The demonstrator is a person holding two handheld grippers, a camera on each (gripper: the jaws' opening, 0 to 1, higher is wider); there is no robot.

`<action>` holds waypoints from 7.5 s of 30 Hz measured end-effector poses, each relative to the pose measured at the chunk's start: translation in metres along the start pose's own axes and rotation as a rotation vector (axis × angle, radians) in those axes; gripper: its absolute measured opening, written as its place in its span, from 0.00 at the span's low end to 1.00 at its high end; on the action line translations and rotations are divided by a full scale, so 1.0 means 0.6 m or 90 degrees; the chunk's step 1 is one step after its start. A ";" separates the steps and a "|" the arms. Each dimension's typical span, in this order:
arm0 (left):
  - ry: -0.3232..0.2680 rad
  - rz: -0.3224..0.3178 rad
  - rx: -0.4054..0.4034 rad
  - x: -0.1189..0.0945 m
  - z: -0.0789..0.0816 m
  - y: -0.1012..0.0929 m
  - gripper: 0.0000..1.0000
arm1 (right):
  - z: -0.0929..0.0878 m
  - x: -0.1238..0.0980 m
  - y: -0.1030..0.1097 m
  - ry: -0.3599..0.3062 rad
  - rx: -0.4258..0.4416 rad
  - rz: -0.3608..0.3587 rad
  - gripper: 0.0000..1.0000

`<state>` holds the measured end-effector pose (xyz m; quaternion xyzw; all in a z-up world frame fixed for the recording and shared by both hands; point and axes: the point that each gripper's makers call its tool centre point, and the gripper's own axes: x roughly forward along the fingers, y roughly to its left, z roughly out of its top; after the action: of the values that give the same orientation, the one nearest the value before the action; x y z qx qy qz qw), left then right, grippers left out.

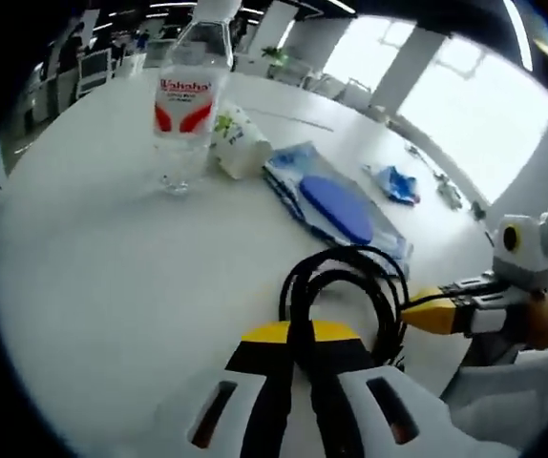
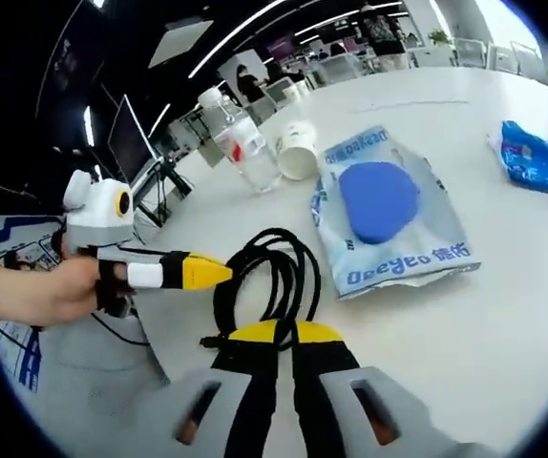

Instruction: Arrange the tabletop items into an orderly group along one side of the table until the central work area is clear of visible clutter.

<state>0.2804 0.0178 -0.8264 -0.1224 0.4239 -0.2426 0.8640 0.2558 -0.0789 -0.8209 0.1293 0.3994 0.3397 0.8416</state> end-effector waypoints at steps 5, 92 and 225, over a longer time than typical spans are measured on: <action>-0.029 -0.012 -0.007 -0.024 0.010 -0.013 0.00 | 0.027 -0.019 0.019 -0.039 0.026 0.008 0.00; 0.032 -0.179 0.145 0.220 0.137 -0.381 0.00 | 0.141 -0.291 -0.320 -0.202 0.103 -0.173 0.00; -0.029 -0.078 0.223 0.111 0.192 -0.234 0.91 | 0.122 -0.210 -0.234 -0.165 0.004 -0.183 0.54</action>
<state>0.3624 -0.1364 -0.7422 -0.0007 0.3475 -0.3620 0.8650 0.3206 -0.2634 -0.7685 0.1163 0.3031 0.1951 0.9255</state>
